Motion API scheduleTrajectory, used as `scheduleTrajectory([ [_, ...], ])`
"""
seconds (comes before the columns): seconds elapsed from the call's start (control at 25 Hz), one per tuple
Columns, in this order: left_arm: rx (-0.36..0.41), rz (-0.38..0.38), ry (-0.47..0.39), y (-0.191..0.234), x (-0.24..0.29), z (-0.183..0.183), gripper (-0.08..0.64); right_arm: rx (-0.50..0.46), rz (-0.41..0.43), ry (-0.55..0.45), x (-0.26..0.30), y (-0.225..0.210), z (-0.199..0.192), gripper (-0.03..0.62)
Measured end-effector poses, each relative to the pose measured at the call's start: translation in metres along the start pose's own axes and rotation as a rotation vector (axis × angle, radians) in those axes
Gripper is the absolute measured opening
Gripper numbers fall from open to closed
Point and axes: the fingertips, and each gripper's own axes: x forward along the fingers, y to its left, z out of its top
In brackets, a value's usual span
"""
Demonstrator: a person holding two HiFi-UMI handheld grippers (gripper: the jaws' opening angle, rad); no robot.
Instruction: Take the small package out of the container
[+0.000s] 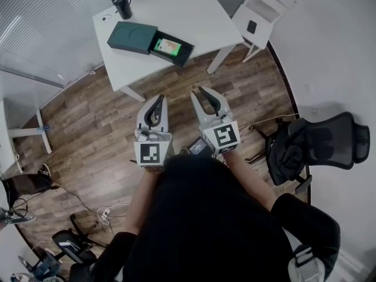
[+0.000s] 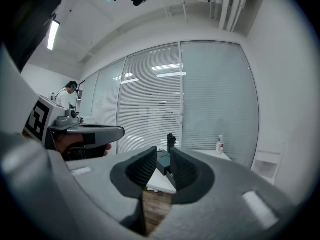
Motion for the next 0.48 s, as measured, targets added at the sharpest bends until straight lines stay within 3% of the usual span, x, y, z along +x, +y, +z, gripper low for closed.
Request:
scheduleTrajectory([
  [0.48,-0.023,-0.005,0.027,0.045,0.036,-0.003,0.005,-0.01,-0.012,0.04,0.053,-0.016,0.003,0.078],
])
